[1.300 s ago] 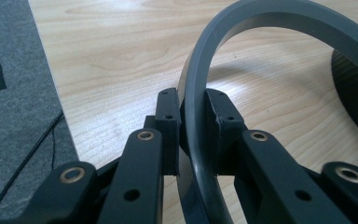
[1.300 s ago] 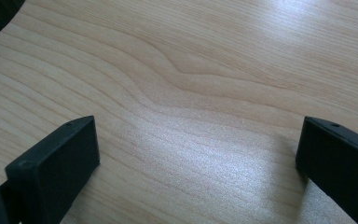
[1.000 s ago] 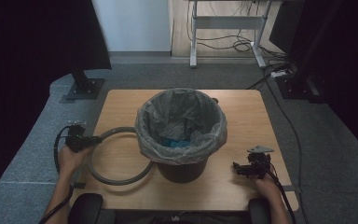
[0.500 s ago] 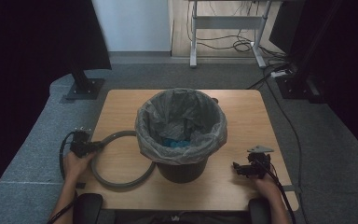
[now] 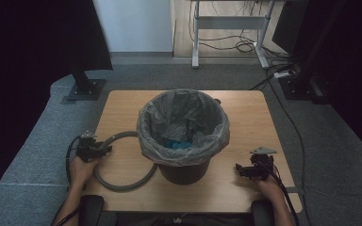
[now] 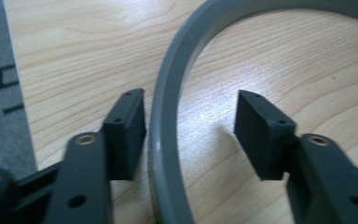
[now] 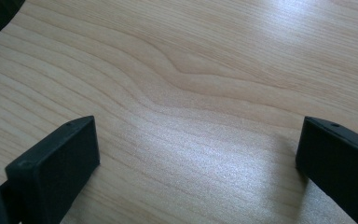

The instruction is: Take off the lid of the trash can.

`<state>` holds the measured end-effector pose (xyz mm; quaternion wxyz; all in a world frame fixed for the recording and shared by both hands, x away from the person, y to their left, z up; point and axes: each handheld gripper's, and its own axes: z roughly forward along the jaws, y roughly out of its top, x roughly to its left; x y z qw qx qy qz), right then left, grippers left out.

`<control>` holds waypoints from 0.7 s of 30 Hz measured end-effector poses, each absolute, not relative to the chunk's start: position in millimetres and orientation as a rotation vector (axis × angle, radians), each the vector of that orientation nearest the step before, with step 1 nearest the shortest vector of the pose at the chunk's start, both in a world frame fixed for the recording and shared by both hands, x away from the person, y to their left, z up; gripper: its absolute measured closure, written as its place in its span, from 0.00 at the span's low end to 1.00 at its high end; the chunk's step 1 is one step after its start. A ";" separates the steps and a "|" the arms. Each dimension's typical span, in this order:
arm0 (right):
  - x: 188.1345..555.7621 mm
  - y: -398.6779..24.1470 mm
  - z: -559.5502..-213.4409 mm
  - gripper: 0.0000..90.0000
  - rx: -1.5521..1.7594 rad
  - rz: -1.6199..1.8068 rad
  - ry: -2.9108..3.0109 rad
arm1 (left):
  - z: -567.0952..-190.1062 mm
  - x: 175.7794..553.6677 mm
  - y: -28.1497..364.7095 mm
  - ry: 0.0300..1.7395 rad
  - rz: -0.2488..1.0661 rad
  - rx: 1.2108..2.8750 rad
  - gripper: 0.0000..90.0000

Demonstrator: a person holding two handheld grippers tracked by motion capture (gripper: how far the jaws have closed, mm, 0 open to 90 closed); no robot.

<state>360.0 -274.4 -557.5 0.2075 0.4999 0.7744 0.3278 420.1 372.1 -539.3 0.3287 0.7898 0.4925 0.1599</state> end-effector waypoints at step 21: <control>360.0 -274.4 -557.5 0.00 1.392 0.912 2.156 | -545.9 421.2 358.1 1.258 0.440 2.151 0.00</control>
